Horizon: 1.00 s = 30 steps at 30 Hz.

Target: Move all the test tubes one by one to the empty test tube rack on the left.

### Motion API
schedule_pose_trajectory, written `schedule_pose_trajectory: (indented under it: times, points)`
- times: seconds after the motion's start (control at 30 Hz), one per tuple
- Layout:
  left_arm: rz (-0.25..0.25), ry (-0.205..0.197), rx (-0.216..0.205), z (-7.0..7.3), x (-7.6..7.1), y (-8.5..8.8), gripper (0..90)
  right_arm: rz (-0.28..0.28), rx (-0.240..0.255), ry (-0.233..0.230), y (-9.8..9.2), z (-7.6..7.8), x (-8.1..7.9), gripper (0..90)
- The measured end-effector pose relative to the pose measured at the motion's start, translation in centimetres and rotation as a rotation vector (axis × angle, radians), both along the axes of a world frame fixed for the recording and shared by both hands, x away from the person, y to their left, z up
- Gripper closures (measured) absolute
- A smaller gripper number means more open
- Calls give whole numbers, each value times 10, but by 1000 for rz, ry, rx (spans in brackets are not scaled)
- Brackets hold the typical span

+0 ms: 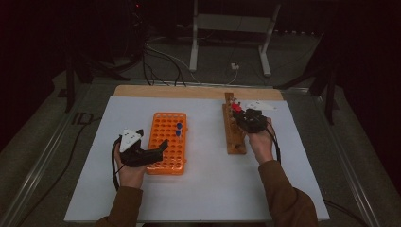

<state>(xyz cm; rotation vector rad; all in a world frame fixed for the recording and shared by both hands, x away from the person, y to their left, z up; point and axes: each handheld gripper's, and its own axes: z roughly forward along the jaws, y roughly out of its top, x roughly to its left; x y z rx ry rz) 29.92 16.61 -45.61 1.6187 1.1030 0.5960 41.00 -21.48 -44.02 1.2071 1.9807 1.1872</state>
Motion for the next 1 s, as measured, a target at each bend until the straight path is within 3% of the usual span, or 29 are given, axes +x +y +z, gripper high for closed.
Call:
schedule_pose_trajectory:
  times: [0.53,1.0]
  points:
    - [-4,-2,10,0,0,-3,4,51,55,-97,-8,36,-20,747]
    - [-17,-9,35,0,-1,-11,4,144,67,-79,5,35,-38,745]
